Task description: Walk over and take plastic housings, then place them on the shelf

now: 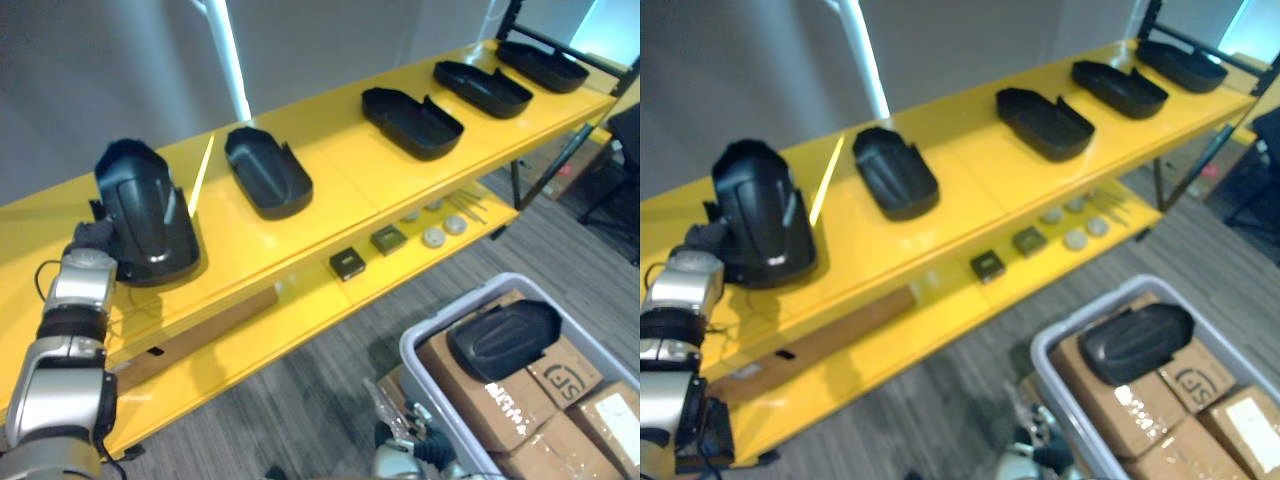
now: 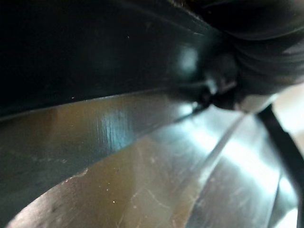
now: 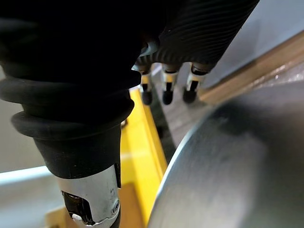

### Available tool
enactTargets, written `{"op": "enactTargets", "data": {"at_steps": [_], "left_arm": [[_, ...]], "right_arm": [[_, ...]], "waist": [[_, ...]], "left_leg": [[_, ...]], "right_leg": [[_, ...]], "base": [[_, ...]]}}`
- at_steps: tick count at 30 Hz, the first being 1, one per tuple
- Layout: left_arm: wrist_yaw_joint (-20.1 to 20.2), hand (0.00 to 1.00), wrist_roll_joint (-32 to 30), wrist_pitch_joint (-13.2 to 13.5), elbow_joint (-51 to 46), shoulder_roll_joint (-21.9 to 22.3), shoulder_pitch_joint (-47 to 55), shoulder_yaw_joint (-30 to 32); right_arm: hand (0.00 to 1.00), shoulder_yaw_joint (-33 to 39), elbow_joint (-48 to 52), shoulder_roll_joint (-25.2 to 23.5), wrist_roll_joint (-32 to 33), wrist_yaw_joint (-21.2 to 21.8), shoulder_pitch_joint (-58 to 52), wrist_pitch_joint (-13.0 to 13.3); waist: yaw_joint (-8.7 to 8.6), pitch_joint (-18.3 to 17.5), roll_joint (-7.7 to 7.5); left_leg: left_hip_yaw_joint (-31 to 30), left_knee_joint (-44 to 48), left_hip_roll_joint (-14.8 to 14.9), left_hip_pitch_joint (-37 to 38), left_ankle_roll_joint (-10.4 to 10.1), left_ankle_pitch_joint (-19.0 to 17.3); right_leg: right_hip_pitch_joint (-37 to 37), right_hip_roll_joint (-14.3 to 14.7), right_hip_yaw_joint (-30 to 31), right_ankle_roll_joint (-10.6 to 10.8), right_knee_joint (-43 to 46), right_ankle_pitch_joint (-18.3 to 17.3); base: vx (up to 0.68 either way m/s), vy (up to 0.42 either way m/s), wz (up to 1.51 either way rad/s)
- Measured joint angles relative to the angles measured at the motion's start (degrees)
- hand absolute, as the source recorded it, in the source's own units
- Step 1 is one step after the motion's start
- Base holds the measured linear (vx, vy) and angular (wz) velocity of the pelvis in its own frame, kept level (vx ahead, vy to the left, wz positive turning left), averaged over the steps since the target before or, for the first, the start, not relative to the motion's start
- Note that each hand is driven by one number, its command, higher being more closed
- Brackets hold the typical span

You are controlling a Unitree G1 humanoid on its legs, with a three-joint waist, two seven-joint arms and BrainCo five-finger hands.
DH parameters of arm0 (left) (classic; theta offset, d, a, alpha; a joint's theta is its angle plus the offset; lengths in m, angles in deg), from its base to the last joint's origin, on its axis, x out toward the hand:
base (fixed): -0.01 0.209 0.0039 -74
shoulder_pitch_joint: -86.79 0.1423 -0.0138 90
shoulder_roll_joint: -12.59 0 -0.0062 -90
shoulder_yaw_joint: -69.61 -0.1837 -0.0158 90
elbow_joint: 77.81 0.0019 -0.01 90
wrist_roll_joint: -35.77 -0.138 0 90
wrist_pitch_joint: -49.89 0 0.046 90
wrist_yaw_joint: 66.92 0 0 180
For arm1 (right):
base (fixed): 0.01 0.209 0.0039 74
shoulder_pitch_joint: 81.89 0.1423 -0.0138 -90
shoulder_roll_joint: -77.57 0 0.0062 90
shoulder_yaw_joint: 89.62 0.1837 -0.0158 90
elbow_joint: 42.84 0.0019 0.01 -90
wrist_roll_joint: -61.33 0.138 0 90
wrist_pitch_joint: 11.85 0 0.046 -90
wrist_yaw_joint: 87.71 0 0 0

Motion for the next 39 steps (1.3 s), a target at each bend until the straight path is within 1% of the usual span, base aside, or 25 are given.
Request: {"op": "enactTargets", "data": {"at_steps": [2, 3, 5, 8, 11, 12, 18, 22, 25, 28, 29, 32, 33, 35, 37, 39], "left_arm": [[-0.3, 1.00, 0.1, -0.3, 0.5, 0.0, 0.0, 0.0], [-0.6, 1.00, 0.1, -0.2, 0.5, -0.1, 0.0, 0.0], [-1.3, 1.00, 0.4, -0.3, 0.5, -0.7, 0.0, 0.0], [-1.6, 1.00, 0.6, -0.3, 0.7, -1.6, 0.0, 0.1], [-2.9, 1.00, 0.7, 0.1, 0.8, -1.9, -0.5, 0.7], [-2.9, 0.00, 0.9, 0.1, 0.9, -1.9, -0.9, 0.8], [-2.9, 0.00, 1.0, 0.4, 1.1, -1.9, -1.1, 0.8], [-3.3, 0.00, 1.1, 1.1, 1.1, -1.9, -1.2, 0.8], [-4.6, 0.00, 3.3, 1.1, 1.1, -1.9, -1.2, 0.8], [-7.5, 0.00, 5.6, 1.6, 1.5, -1.9, -1.2, 0.8], [-9.1, 0.00, 7.4, 2.5, 1.5, -1.9, -1.2, 1.0], [-11.7, 0.00, 10.1, 4.3, 1.5, -1.9, -1.2, 1.1], [-13.6, 0.00, 12.4, 6.1, 1.5, -1.9, -1.5, 2.4], [-14.5, 0.00, 14.9, 7.5, 1.5, -1.9, -2.2, 3.6], [-15.6, 0.00, 17.1, 9.8, 1.3, -1.9, -3.2, 4.8], [-16.6, 0.00, 19.9, 12.1, 0.6, -2.0, -3.4, 5.6]], "right_arm": [[0.00, 0.0, 0.1, 0.1, 0.0, -2.6, 0.1, 0.0], [0.00, 0.0, 0.1, 0.1, 0.0, -3.1, 0.1, 0.0], [0.00, 0.0, 0.3, 0.1, -0.1, -4.6, 0.2, 0.0], [0.00, 0.0, 0.6, 0.1, 0.0, -5.3, 0.3, 0.0], [0.00, 0.0, 1.1, 0.2, 0.0, -6.0, 0.7, 0.0], [0.00, 0.0, 1.2, 0.2, 0.0, -6.4, 1.1, 0.0], [0.00, 0.0, 2.9, 0.8, 0.1, -6.6, 1.5, 0.1], [0.00, 0.0, 2.9, 0.9, 0.1, -6.7, 1.9, 0.1], [0.00, 0.0, 2.9, 0.9, 0.1, -6.8, 1.9, 0.1], [0.00, 0.0, 2.9, 1.0, 0.1, -7.2, 1.9, 0.3], [0.00, 0.1, 2.7, 1.0, 0.1, -7.8, 1.9, 0.9], [0.00, 0.1, 2.6, 1.0, 0.1, -7.9, 1.9, 1.8], [0.00, 0.1, 2.6, 0.9, 0.1, -8.0, 1.8, 2.4], [0.00, 0.1, 2.6, 0.8, 0.1, -8.2, 1.6, 2.5], [0.00, 0.0, 2.2, 0.7, 0.1, -8.9, 1.1, 2.6], [0.00, 0.0, 1.9, 0.6, 0.0, -9.0, 0.5, 3.4]], "waist": [[0.00, 0.0, -0.09], [-0.03, 0.1, -0.08], [-0.28, 1.4, -0.11], [-0.77, 2.2, -0.08], [-1.03, 3.0, 0.36], [-1.04, 3.8, 0.47], [-1.26, 5.4, 0.98], [-1.37, 6.0, 1.27], [-1.66, 6.1, 1.49], [-1.96, 6.3, 1.81], [-2.11, 6.4, 1.87], [-2.32, 6.4, 1.88], [-2.44, 6.4, 1.89], [-2.43, 6.4, 1.89], [-2.40, 6.4, 1.89], [-2.29, 6.4, 1.91]], "left_leg": [[-0.1, 0.1, 0.0, -0.7, 0.0, 0.0], [-0.1, 0.1, 0.0, -0.9, 0.0, 0.0], [-0.1, 0.2, 0.0, -0.9, 0.0, 0.0], [0.0, 0.2, -0.1, -1.0, 0.0, 0.0], [0.0, 0.8, -0.1, -1.9, 0.0, 0.0], [-0.1, 1.2, 0.1, -1.9, 0.0, 0.0], [-0.3, 1.8, 0.2, -2.1, 0.0, 0.0], [-0.3, 2.1, 0.3, -2.6, 0.1, 0.0], [-0.4, 2.1, 0.4, -2.6, 0.1, -0.1], [-0.4, 2.1, 0.5, -2.4, 0.1, -0.1], [-0.4, 2.1, 0.6, -2.4, 0.1, -0.1], [-0.2, 2.0, 0.7, -2.0, 0.1, -0.1], [-0.2, 1.9, 0.7, -1.8, 0.1, -0.1], [-0.2, 1.9, 0.6, -1.8, 0.1, -0.1], [-0.3, 1.7, 0.6, -1.1, 0.1, -0.1], [-0.3, 1.4, 0.6, 0.2, 0.1, -0.1]], "right_leg": [[-0.8, -0.1, 0.0, 0.0, 0.4, 0.0], [-1.1, -0.1, 0.1, 0.0, 0.5, 0.0], [-1.1, -0.1, 0.2, 0.0, 0.5, 0.1], [-1.3, -0.1, 0.3, 0.0, 0.6, 0.1], [-2.1, -0.1, 0.4, 0.0, 0.7, 0.1], [-2.0, -0.1, 0.4, 0.0, 0.8, 0.1], [-2.0, -0.1, 0.5, -0.2, 1.1, 0.0], [-3.0, -0.1, 0.6, -0.4, 2.1, -0.2], [-3.1, -0.1, 0.6, -0.4, 2.5, -0.2], [-3.1, -0.1, 0.6, -0.4, 2.7, -0.2], [-3.1, -0.1, 0.6, -0.4, 2.7, -0.2], [-2.8, 0.0, 0.6, -0.4, 2.7, -0.2], [-2.7, 0.0, 0.6, -0.4, 2.7, -0.2], [-2.6, 0.0, 0.6, -0.4, 2.7, -0.2], [-1.7, 0.0, 0.5, -0.3, 2.3, -0.1], [-0.2, 0.0, 0.3, -0.3, 1.7, -0.1]], "base": [[-0.05, -0.009, 0.02], [-0.05, -0.011, -0.01], [-0.04, -0.007, -0.02], [-0.01, -0.002, 0.00], [0.00, 0.000, 0.00], [0.00, 0.000, 0.00], [-0.01, -0.002, 0.00], [-0.05, -0.008, 0.00], [-0.05, -0.004, 0.01], [-0.04, -0.006, 0.00], [-0.04, -0.010, -0.01], [-0.02, -0.007, -0.03], [0.00, 0.000, 0.00], [0.00, 0.000, 0.00], [0.00, 0.000, 0.00], [0.00, 0.000, 0.00]]}}
